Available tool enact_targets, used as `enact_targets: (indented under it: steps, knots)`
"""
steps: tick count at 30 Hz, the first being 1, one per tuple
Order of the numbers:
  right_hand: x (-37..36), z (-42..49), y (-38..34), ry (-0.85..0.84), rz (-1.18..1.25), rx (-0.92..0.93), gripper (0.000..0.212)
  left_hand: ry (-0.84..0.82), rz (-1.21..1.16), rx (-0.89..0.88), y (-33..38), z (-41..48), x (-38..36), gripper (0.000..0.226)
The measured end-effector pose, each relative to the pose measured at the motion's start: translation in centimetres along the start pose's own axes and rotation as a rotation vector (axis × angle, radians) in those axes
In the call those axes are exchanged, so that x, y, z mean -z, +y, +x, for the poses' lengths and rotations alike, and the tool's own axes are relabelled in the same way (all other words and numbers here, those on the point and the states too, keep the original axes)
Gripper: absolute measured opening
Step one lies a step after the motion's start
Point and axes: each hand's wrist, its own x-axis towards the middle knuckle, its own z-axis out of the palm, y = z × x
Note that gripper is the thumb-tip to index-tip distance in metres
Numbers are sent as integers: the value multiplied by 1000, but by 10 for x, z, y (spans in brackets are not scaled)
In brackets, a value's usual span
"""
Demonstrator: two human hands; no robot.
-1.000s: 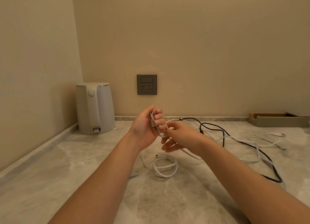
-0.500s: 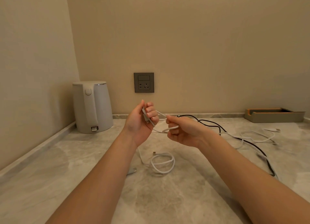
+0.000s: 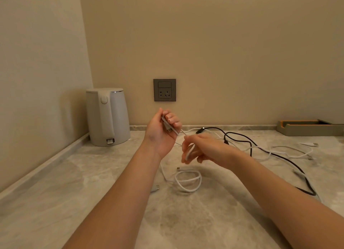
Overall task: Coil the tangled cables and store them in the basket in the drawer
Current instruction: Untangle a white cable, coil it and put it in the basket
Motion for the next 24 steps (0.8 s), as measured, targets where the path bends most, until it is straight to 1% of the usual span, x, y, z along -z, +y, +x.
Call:
enact_targets:
  steps: [2, 4, 5, 7, 8, 10, 11, 12, 14, 15, 16, 18, 19, 21, 24]
  knots:
    - [-7, -3, -5, 2, -152, 40, 43, 34, -15, -51, 4, 1, 2, 44]
    - [-17, -6, -9, 26, -394, 110, 50, 89, -69, -130, 13, 4, 6, 45]
    - [-21, -6, -8, 53, -577, 147, 49, 119, -99, -164, 18, 6, 9, 45]
    - [-27, -7, -8, 125, -974, 205, 40, 171, -135, -208, 28, 9, 16, 45]
    - [-31, -8, -9, 149, -1110, 241, 37, 192, -140, -219, 31, 10, 19, 46]
    - [-34, -11, -13, 165, -1263, 327, 33, 230, -140, -234, 33, 12, 25, 47]
    - [-34, -12, -14, 172, -1279, 365, 30, 255, -136, -247, 34, 13, 28, 48]
    - [-33, -13, -15, 181, -1229, 395, 26, 285, -133, -263, 34, 14, 30, 48]
    - [-32, -14, -17, 190, -1051, 443, 18, 345, -115, -289, 35, 17, 33, 48]
    - [-32, -14, -17, 209, -1018, 466, 16, 371, -101, -298, 35, 17, 35, 47]
    - [-31, -15, -19, 229, -1042, 481, 16, 392, -80, -307, 35, 18, 36, 47]
    - [-28, -19, -23, 236, -1167, 498, 18, 422, -32, -303, 33, 19, 37, 46]
    - [-26, -22, -25, 212, -1246, 501, 20, 437, -3, -289, 31, 19, 36, 46]
    - [-24, -27, -29, 93, -1339, 465, 24, 458, 33, -252, 28, 18, 35, 45]
    - [-31, -29, -28, -113, -1291, 385, 27, 489, 4, -221, 29, 17, 39, 43]
